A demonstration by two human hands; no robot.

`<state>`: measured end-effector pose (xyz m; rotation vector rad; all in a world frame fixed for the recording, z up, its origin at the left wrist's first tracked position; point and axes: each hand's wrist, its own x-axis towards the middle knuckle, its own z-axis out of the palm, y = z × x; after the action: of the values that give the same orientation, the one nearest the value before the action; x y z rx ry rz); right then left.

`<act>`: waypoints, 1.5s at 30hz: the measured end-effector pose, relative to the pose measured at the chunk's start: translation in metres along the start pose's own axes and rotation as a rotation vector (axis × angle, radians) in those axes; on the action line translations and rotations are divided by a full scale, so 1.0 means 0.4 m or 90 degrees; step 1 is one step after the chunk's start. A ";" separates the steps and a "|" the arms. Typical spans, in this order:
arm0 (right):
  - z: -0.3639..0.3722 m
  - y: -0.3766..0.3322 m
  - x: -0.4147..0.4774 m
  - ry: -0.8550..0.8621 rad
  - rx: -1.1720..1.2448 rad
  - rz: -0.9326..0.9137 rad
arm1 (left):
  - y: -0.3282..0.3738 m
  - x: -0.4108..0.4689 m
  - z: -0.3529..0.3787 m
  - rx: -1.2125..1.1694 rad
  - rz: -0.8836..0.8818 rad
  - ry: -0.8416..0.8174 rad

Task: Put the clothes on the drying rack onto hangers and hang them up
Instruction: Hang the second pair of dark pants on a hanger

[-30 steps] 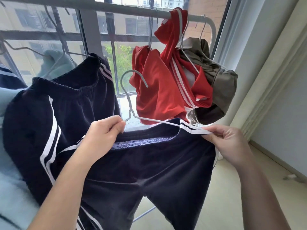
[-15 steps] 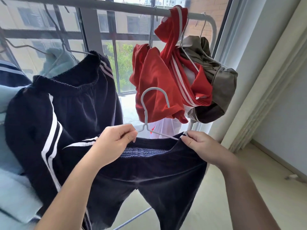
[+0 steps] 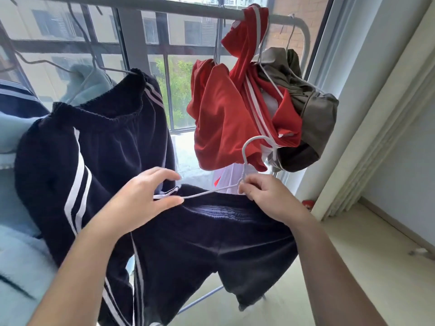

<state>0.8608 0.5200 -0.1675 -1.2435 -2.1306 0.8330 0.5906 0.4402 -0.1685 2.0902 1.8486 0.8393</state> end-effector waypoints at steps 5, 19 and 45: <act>-0.023 -0.011 0.007 0.062 0.012 0.060 | -0.064 -0.023 0.033 -0.090 -0.055 0.061; -0.019 -0.012 0.015 0.170 -0.017 0.102 | -0.063 -0.041 0.037 -0.147 0.053 0.122; 0.009 -0.027 0.075 -0.104 -0.199 0.322 | -0.044 0.066 0.051 -0.208 -0.070 -0.068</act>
<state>0.8391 0.5418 -0.1578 -1.9924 -2.1601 0.8447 0.5882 0.4729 -0.1873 1.7818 1.6282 0.9132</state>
